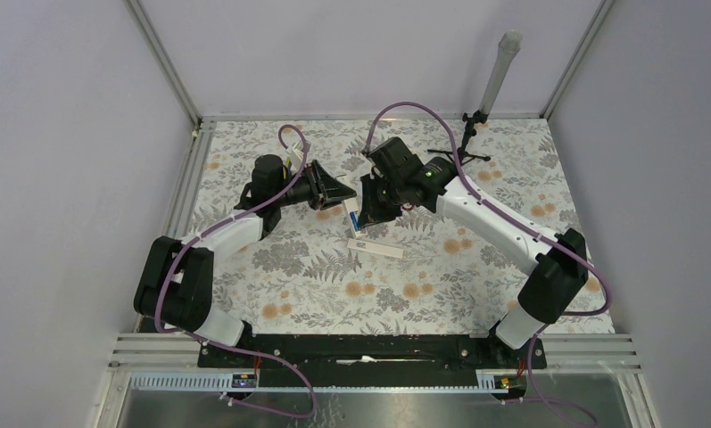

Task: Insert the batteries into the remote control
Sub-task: Load the battery into the remote control.

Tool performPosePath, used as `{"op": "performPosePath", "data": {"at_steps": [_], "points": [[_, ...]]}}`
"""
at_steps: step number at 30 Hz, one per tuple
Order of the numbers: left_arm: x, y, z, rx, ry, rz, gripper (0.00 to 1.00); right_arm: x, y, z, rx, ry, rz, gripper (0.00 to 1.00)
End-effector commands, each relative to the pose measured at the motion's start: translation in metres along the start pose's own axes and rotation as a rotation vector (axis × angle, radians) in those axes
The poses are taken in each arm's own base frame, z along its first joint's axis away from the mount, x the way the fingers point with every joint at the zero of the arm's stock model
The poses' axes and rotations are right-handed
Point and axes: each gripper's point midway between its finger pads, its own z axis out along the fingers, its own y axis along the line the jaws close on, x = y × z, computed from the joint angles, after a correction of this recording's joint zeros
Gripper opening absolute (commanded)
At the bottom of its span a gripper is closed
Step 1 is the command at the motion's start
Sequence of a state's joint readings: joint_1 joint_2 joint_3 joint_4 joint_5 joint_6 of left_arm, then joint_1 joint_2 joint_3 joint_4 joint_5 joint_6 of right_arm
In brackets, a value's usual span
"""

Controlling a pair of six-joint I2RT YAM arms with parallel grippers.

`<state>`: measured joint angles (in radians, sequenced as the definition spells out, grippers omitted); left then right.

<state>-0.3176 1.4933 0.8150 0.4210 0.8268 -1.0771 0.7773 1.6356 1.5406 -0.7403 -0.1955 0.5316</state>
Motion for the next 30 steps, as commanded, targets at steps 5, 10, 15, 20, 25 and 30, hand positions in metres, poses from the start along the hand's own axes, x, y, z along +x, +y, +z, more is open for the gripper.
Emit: {"op": "performPosePath", "data": {"at_steps": [5,10,15,20,25,30], "points": [[-0.003,-0.023,0.0,0.076,0.007,0.053,0.17,-0.007,0.007,-0.003,-0.01,-0.018,-0.046,0.14],[-0.003,-0.024,0.0,0.078,0.008,0.045,0.17,-0.007,0.008,-0.002,-0.016,-0.016,-0.051,0.18],[-0.004,-0.025,0.0,0.078,0.005,0.041,0.17,-0.009,0.015,-0.003,-0.061,-0.03,-0.048,0.2],[-0.005,-0.024,0.001,0.075,0.004,0.031,0.17,-0.009,0.023,-0.004,-0.101,-0.034,-0.056,0.2],[-0.006,-0.024,0.002,0.075,0.003,0.03,0.17,-0.006,0.019,-0.003,-0.087,-0.022,-0.061,0.2],[-0.005,-0.024,0.001,0.072,0.008,0.034,0.17,-0.001,0.01,-0.003,-0.045,0.001,-0.088,0.2]]}}
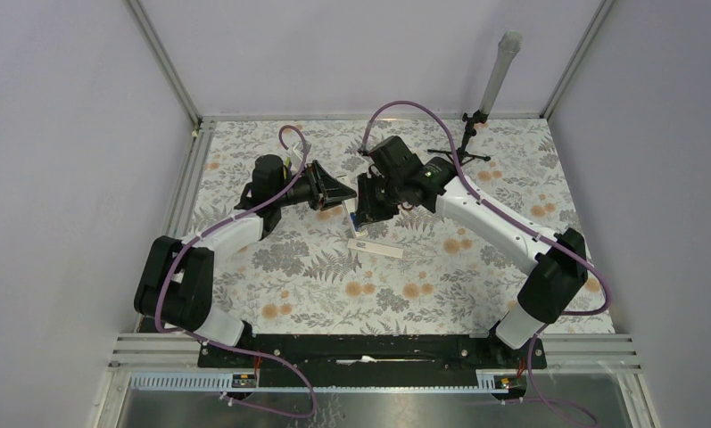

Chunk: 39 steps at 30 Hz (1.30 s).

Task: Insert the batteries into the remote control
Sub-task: Load the battery into the remote control.

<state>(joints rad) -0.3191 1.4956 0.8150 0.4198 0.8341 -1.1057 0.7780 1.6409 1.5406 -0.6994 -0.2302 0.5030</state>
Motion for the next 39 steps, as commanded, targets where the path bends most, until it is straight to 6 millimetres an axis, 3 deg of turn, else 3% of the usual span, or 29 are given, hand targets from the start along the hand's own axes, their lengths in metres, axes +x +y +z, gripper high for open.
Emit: {"op": "performPosePath", "data": {"at_steps": [1,23,39], "points": [[-0.006,-0.023,0.001,0.069,0.0,0.068,0.17,0.004,0.001,-0.006,0.008,0.023,-0.062,0.2],[-0.004,-0.031,0.0,0.089,0.02,0.063,0.17,0.006,0.0,-0.002,-0.003,0.055,-0.123,0.26],[-0.006,-0.032,0.002,0.092,0.027,0.046,0.17,-0.018,0.013,-0.024,0.001,-0.039,-0.087,0.54]]}}
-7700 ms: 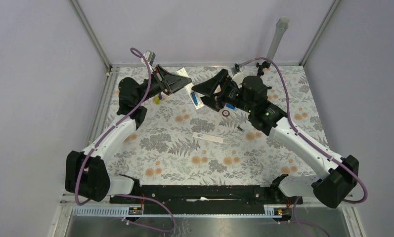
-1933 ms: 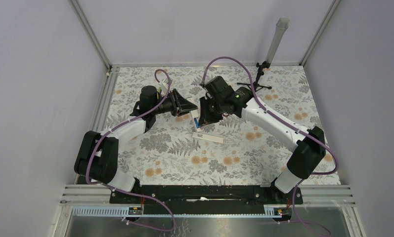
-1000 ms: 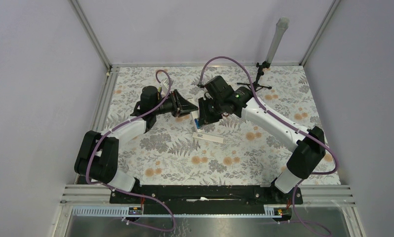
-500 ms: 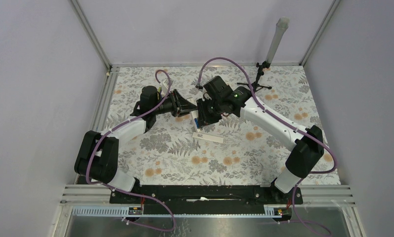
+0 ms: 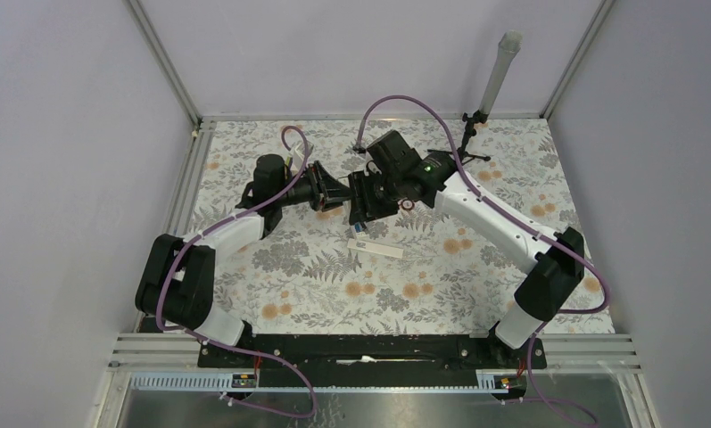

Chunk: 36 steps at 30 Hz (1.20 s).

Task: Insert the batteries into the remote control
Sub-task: Load the battery into the remote control.

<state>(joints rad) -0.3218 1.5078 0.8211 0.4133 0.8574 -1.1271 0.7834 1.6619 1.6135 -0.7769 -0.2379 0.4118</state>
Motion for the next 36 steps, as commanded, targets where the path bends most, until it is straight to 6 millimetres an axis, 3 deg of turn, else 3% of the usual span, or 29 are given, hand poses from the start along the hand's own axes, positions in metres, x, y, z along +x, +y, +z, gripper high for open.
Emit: {"op": "performPosePath", "data": {"at_steps": [1,10,15,23,36], "points": [[-0.01,-0.033,0.0,0.089,0.001,0.076,0.17,-0.019,0.009,-0.018,0.001,-0.075,0.006,0.54],[-0.012,-0.047,-0.002,0.127,0.003,0.036,0.17,-0.042,0.026,-0.051,-0.061,-0.242,0.053,0.74],[-0.016,-0.066,-0.007,0.212,-0.019,-0.033,0.16,-0.053,0.031,-0.073,-0.106,-0.376,0.105,0.81],[-0.032,-0.115,-0.027,0.411,-0.121,-0.153,0.16,-0.064,0.039,-0.107,-0.194,-0.559,0.179,0.84],[-0.044,-0.133,-0.035,0.434,-0.189,-0.24,0.16,-0.069,0.054,-0.133,-0.33,-0.674,0.23,0.92]]}}
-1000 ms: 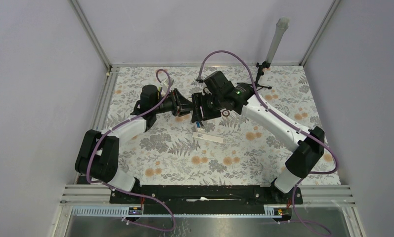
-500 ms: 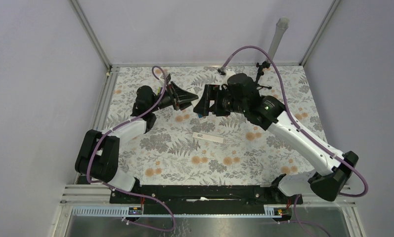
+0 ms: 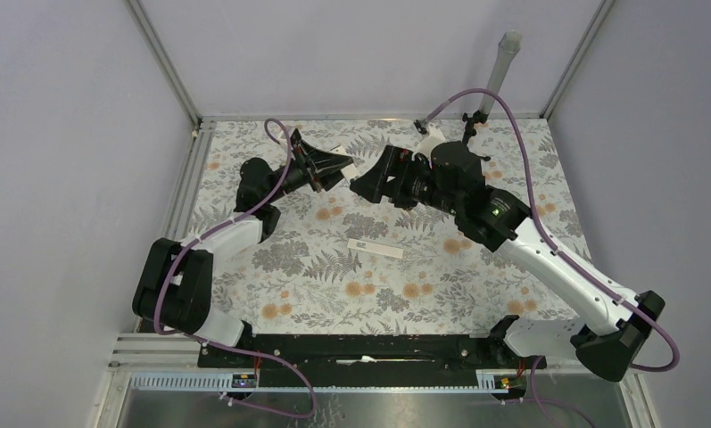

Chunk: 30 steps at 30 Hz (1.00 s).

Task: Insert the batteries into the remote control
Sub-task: Load the battery into the remote control.

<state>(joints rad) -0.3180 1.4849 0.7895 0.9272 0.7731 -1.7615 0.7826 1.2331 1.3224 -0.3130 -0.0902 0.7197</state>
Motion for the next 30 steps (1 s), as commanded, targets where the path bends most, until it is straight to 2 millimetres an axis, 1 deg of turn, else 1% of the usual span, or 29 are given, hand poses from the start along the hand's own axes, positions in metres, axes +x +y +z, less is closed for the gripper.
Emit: {"op": "performPosePath", "data": {"at_steps": [1,3,6,9,10,12,14,20,26,30], "points": [[-0.002,-0.042,-0.004,0.115,-0.049,0.012,0.16,-0.021,0.024,-0.011,-0.119,-0.11,0.061,0.92],[-0.003,-0.045,-0.004,0.123,-0.058,0.001,0.16,-0.023,0.029,-0.013,-0.153,-0.129,0.083,0.93],[-0.004,-0.05,-0.004,0.134,-0.066,-0.012,0.16,-0.026,0.031,-0.016,-0.173,-0.155,0.11,0.93],[-0.005,-0.053,-0.005,0.142,-0.074,-0.036,0.16,-0.033,0.037,-0.021,-0.214,-0.205,0.136,0.91],[-0.005,-0.053,-0.006,0.144,-0.078,-0.044,0.16,-0.038,0.041,-0.024,-0.238,-0.226,0.139,0.9],[-0.006,-0.054,-0.007,0.149,-0.085,-0.059,0.16,-0.041,0.043,-0.027,-0.244,-0.244,0.154,0.85],[-0.006,-0.056,-0.007,0.156,-0.089,-0.074,0.16,-0.043,0.043,-0.027,-0.242,-0.251,0.165,0.76],[-0.006,-0.062,-0.008,0.168,-0.09,-0.094,0.16,-0.044,0.044,-0.025,-0.247,-0.252,0.202,0.64],[-0.004,-0.066,-0.008,0.173,-0.087,-0.089,0.16,-0.041,0.038,-0.017,-0.218,-0.228,0.231,0.54],[-0.003,-0.066,-0.008,0.161,-0.086,-0.078,0.16,-0.041,0.035,-0.014,-0.203,-0.223,0.244,0.54]]}}
